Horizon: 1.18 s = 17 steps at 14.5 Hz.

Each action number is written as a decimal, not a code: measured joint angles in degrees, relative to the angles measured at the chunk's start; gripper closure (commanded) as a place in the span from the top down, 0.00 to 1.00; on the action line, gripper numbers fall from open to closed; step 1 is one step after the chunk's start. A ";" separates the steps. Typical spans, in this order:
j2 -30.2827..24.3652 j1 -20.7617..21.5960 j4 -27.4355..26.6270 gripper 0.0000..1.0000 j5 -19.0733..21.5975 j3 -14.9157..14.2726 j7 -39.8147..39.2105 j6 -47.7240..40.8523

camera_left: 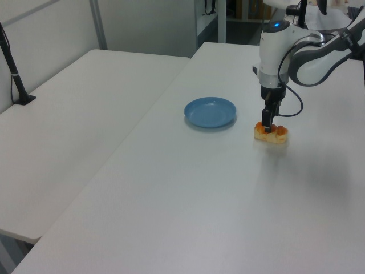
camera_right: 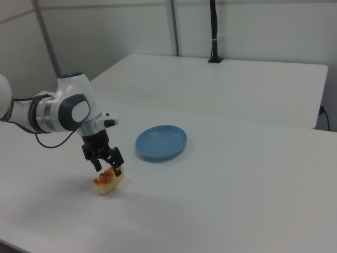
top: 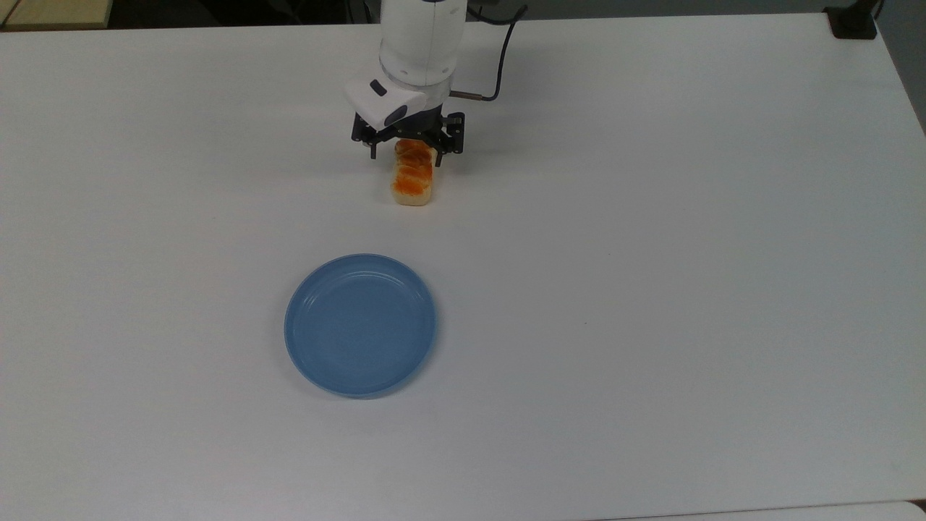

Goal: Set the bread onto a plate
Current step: 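Lift the bread roll and carry it over the blue plate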

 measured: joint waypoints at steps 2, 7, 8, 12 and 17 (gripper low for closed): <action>0.02 0.00 -0.70 0.98 -1.79 0.80 1.94 0.07; 1.93 0.01 -2.32 0.67 -5.29 1.99 6.96 3.24; 2.74 0.01 -2.33 0.57 -5.85 1.99 7.81 3.43; 3.21 0.01 -2.06 0.38 -5.96 2.06 8.88 4.13; 2.68 -0.16 -1.29 0.38 -5.96 2.01 9.99 4.13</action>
